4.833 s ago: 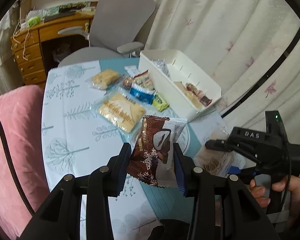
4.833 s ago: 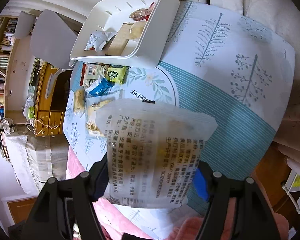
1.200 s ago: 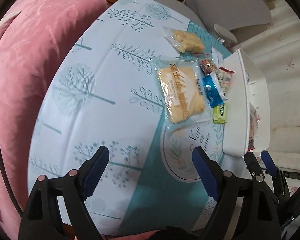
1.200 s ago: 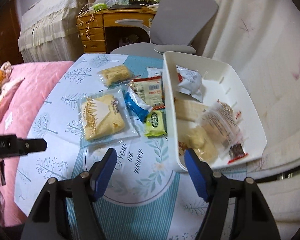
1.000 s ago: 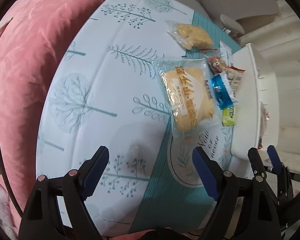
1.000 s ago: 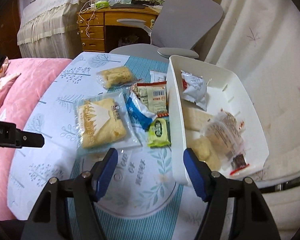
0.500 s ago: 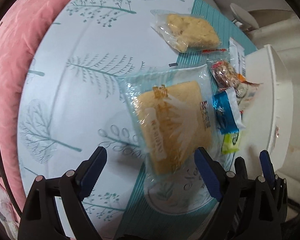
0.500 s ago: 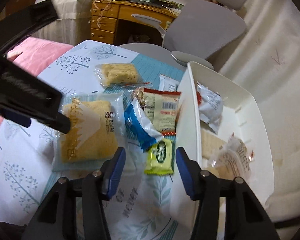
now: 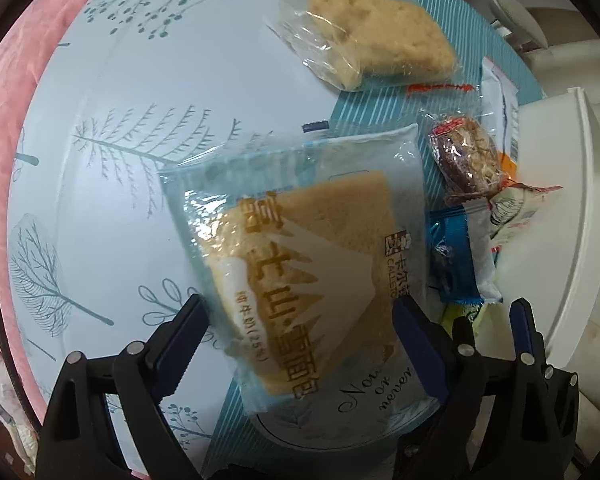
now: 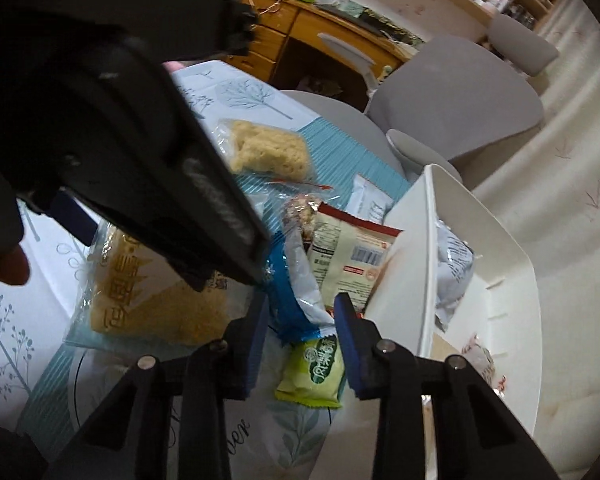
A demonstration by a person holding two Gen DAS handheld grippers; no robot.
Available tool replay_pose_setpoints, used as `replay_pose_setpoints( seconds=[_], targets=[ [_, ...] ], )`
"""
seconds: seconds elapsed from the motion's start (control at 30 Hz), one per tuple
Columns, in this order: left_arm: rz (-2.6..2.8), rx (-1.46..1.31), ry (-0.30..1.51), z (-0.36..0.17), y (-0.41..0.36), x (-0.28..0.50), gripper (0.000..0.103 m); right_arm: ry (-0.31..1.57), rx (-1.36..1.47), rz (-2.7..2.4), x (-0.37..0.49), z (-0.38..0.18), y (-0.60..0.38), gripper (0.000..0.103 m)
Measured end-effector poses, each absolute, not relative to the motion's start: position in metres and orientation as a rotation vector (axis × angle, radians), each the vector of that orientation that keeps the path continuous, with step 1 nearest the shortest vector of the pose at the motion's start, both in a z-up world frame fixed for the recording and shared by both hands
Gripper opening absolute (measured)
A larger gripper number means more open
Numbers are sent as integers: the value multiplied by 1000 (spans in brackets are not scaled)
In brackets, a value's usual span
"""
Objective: Organize snacks
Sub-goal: 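Grasp the yellow bread pack with the left tool while the right tool grasps the blue packet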
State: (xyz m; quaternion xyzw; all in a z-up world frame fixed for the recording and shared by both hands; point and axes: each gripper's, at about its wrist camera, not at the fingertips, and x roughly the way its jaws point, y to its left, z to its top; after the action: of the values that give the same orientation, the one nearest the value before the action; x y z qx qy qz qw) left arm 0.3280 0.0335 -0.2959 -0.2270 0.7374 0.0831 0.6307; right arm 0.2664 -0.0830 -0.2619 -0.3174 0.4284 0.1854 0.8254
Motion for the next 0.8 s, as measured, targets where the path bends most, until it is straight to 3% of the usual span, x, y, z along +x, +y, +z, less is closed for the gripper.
replay_pose_setpoints(
  seconds=[0.27,0.63,0.8],
  targets=[
    [205,-517,1700,-308,27,339,102,925,-710,409,272,-273,-82,34],
    [235,-472,1708,-322,12,363,102,982,-717,417,286,-285,-82,34],
    [235,-468,1706,-320,10,364,101,989,-719,421,288,-288,-83,29]
  ],
)
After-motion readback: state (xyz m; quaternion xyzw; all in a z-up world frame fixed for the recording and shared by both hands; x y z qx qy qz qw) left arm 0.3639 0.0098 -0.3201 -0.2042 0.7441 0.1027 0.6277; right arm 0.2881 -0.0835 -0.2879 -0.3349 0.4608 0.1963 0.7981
